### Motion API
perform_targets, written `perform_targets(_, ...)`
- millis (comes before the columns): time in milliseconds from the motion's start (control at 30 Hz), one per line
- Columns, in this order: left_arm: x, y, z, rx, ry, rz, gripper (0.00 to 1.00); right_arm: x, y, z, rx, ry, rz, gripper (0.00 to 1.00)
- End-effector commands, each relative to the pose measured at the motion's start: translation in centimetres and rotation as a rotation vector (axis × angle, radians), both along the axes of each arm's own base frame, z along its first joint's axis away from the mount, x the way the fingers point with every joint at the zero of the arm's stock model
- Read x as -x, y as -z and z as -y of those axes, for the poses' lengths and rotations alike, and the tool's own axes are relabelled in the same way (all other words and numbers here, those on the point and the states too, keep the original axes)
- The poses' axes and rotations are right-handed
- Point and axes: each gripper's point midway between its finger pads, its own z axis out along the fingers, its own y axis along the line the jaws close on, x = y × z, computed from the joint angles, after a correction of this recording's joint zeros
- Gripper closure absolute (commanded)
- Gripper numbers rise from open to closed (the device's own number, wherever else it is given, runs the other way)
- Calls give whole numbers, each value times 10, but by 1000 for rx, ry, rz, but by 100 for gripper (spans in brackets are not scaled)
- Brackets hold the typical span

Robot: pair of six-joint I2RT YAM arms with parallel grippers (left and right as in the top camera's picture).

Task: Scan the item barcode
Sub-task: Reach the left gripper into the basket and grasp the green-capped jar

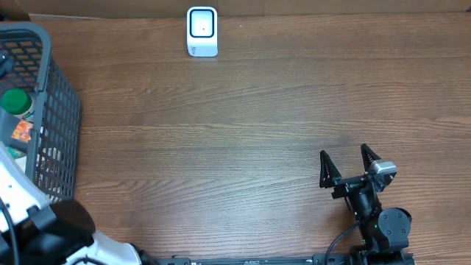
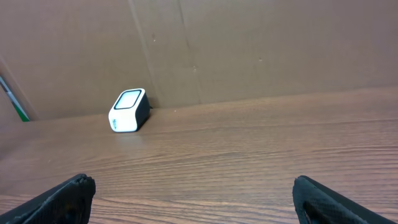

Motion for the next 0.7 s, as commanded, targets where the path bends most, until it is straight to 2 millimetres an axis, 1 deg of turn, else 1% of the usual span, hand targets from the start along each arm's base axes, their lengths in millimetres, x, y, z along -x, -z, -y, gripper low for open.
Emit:
perform_targets(0,-8,28,-17,-59,94,-129,0,-1,3,1,-2,3,-3,0)
perform_targets(133,-17,51,-28,-68,144,-188,0,-1,3,1,-2,4,-3,0)
perform_targets(267,-17,74,-48,-48,134,-220,0,-1,3,1,-2,3,-3,0)
perform_targets(300,-19,84,-52,-35,165,-227,1,-1,3,1,-2,4,-3,0)
perform_targets(433,-34,106,-55,21,254,-193,0,-1,3,1,-2,3,-3,0)
perform_targets(667,-56,146,-66,8,320,-227,0,-1,3,1,-2,3,-3,0)
